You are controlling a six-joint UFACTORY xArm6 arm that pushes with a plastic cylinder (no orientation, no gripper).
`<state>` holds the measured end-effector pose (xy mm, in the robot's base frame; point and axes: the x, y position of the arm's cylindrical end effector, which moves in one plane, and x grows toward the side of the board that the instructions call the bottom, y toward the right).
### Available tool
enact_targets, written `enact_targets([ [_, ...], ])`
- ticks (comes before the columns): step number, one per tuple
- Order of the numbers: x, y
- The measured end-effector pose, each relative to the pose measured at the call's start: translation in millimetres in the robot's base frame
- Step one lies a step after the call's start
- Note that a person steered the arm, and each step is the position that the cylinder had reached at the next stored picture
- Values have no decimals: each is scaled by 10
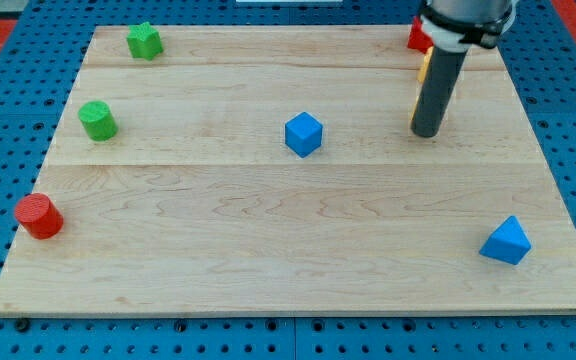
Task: Place the red circle below the yellow hexagon
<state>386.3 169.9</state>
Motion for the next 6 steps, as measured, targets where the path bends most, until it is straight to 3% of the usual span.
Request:
enact_targets([
  [2,72,-125],
  [3,-191,-405],
  [6,-135,-137],
])
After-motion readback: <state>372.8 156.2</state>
